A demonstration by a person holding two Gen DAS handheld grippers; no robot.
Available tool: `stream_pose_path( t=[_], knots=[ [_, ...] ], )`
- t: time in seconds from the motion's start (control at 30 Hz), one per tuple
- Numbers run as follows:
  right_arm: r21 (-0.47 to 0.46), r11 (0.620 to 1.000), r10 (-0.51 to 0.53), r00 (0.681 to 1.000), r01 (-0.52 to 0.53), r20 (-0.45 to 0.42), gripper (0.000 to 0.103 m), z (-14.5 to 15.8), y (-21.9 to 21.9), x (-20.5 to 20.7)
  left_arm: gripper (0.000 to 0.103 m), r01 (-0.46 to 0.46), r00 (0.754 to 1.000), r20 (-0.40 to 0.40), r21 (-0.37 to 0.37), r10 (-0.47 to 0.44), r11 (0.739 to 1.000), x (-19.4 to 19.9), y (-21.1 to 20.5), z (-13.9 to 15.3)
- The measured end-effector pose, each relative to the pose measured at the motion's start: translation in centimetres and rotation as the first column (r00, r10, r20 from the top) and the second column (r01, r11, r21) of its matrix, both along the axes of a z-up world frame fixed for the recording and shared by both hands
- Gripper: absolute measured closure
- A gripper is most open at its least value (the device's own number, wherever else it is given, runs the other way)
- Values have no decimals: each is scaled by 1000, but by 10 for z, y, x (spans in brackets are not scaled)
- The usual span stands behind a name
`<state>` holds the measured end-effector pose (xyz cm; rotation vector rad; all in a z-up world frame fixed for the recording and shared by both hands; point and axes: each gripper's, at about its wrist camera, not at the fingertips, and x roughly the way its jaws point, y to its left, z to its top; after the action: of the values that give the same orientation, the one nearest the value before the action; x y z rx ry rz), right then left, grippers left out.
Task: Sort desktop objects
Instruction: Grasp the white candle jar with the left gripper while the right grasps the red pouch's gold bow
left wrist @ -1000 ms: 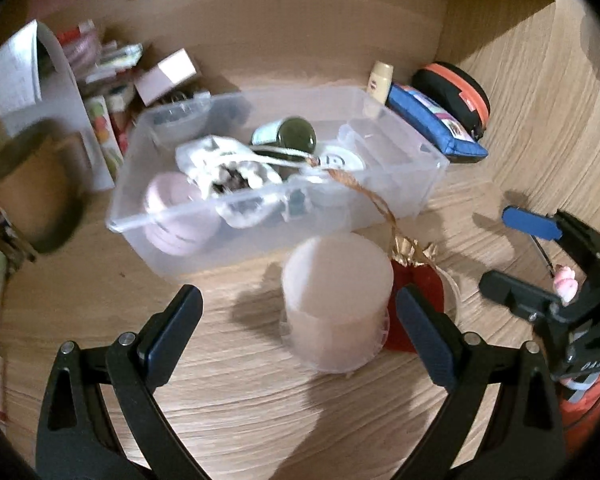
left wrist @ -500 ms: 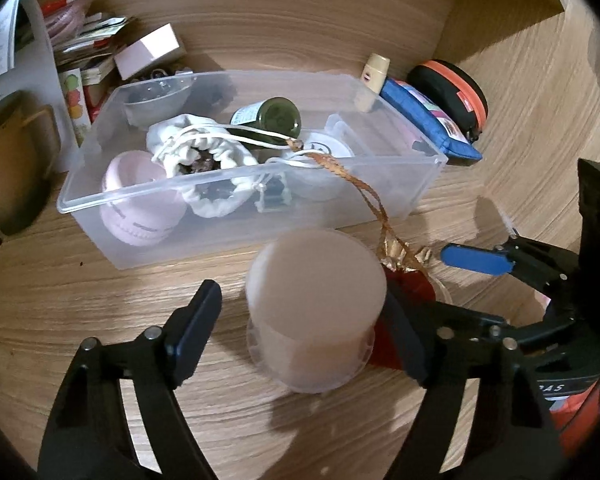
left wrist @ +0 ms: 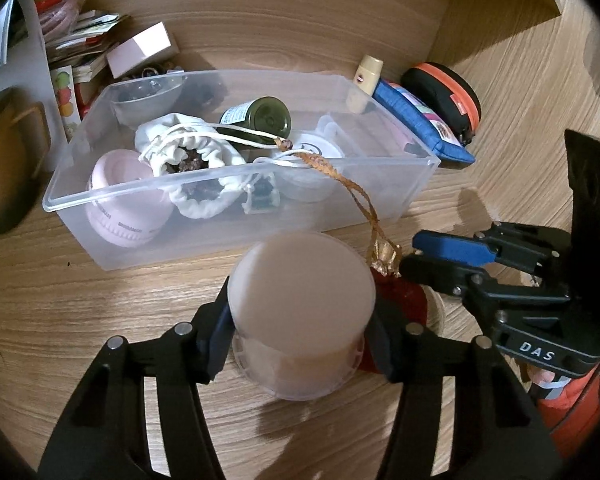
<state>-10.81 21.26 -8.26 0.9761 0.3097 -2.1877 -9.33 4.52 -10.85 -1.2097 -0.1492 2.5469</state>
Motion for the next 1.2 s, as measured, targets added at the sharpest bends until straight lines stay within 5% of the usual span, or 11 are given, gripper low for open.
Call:
stream_pose_path(
  t=[0.57, 0.73, 0.87, 1.03, 1.13, 1.2],
  knots=[
    [20, 999, -29, 998, 28, 63, 84, -7, 14, 7, 48, -15, 999, -39, 27, 16, 1000, 18, -24, 9],
    [25, 999, -41, 994, 39, 104, 60, -17, 12, 0, 48, -23, 999, -46, 29, 24, 999, 25, -29, 9],
    [-35, 999, -5, 986, 11, 167, 54, -20, 8, -4, 48, -21, 999, -43, 44, 22, 999, 29, -33, 9],
    [-44, 999, 25, 983, -18, 181, 54, -23, -7, -5, 48, -30, 999, -44, 54, 32, 998, 31, -37, 8],
    [-33, 999, 29, 986, -24, 164, 78, -24, -14, -4, 48, -37, 998, -46, 59, 40, 998, 33, -40, 7],
    [-46, 999, 27, 991, -21, 134, 80, -19, -14, 0, 48, -44, 998, -44, 67, 47, 997, 34, -43, 7]
  ],
)
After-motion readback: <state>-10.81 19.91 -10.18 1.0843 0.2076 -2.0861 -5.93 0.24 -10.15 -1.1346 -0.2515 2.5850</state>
